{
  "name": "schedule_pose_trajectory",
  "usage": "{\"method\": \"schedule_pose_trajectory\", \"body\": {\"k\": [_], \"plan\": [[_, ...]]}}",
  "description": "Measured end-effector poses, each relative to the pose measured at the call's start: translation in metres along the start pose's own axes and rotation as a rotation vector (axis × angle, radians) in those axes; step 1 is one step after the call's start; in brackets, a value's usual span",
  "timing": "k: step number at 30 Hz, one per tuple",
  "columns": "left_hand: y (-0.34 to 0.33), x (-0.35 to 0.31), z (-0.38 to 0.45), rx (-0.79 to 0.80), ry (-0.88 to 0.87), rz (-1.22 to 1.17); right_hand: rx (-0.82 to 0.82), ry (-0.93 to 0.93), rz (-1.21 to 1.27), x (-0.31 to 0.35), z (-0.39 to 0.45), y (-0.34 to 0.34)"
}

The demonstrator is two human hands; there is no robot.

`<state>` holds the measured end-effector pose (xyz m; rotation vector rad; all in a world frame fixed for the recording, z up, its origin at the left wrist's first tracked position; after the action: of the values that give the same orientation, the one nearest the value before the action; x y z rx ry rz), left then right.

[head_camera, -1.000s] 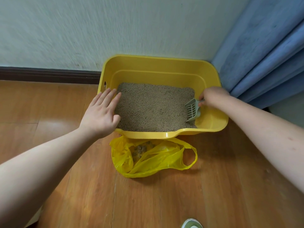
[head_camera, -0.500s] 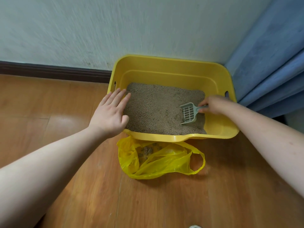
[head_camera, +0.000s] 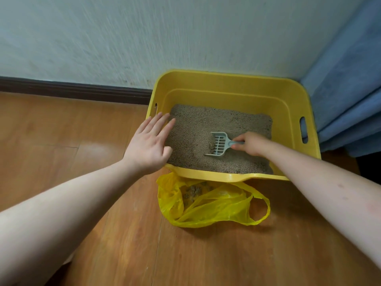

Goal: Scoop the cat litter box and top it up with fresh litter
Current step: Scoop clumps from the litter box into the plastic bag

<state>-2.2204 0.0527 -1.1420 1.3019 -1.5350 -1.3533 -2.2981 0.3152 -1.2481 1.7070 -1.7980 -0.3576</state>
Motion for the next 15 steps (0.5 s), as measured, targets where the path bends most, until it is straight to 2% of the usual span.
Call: {"method": "schedule_pose_trajectory", "body": {"k": [8,15], "plan": [[-0.001,0.002,0.000,0.012,0.024,-0.005,-0.027,0.080,-0.012,0.037,0.016,0.008],[0.000,0.000,-0.001,0.013,0.026,-0.012,-0.001,0.180,0.080,0.077,0.033,-0.009]]}}
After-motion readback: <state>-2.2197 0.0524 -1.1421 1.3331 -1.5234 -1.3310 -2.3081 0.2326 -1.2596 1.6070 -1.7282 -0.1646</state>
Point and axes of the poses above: each hand's wrist, its own z-axis towards the middle knuckle, its own y-axis out of the back of the hand, x = y × z, the point moved 10 cm from there along z, towards the middle knuckle, and after that the axes turned 11 degrees about x, right-handed, at the moved point
